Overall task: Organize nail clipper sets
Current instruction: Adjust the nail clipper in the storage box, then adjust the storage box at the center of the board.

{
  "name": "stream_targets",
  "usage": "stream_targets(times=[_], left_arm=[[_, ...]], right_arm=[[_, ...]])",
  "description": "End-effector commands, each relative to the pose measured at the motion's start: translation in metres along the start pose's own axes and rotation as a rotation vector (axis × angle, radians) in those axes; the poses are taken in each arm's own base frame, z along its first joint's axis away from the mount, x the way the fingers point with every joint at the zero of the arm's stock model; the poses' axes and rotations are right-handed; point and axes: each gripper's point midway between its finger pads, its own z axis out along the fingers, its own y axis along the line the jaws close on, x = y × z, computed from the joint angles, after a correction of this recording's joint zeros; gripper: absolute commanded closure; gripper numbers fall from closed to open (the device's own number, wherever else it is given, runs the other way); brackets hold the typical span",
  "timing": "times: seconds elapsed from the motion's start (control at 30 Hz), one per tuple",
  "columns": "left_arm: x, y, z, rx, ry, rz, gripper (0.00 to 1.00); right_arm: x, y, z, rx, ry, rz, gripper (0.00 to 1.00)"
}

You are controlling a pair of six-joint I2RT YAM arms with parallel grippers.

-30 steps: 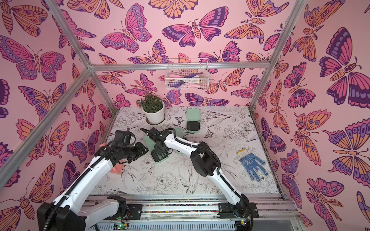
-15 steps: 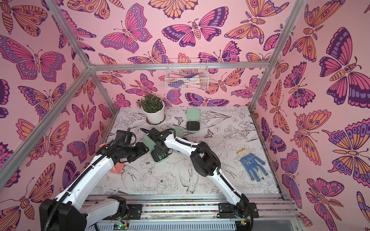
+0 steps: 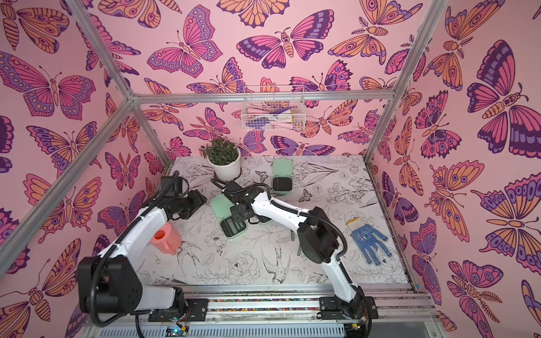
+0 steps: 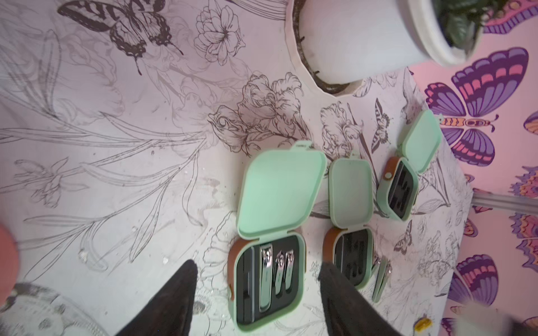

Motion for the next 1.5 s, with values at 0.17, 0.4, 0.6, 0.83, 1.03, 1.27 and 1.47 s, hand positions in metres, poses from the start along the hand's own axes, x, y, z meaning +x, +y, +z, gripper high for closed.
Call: stream_targets(times=[0.17, 0.4, 0.6, 0.83, 1.03, 1.27, 1.47], left_arm=[[-0.019, -0.004, 0.047, 0.117, 0.073, -0.077, 0.39], [-0.02, -0.003, 0.029, 0.131, 0.026, -0.038, 0.38], [-0.017, -0.001, 0.025, 0.138, 0.03, -0.04, 0.38], [-0.018, -0.005, 0.022, 0.155, 0.03, -0.034, 0.39], [-0.017, -0.004, 0.019, 0.148, 0.027, -0.027, 0.39], [-0.02, -0.007, 0.008, 0.147, 0.017, -0.01, 0.39], [-0.014, -0.013, -0.012, 0.142, 0.049, 0.001, 0.39]], right_arm=[[0.043, 0.009, 0.044, -0.142, 0.098, 0.265, 0.75], [0.038, 0.006, 0.066, -0.091, 0.102, 0.247, 0.76], [0.035, 0.002, 0.069, -0.061, 0.097, 0.24, 0.76], [0.03, -0.009, 0.071, 0.007, 0.093, 0.209, 0.78], [0.036, -0.014, 0.082, 0.025, 0.125, 0.203, 0.82], [0.043, -0.016, 0.088, 0.036, 0.145, 0.193, 0.87], [0.045, -0.021, 0.081, 0.067, 0.177, 0.097, 1.0]])
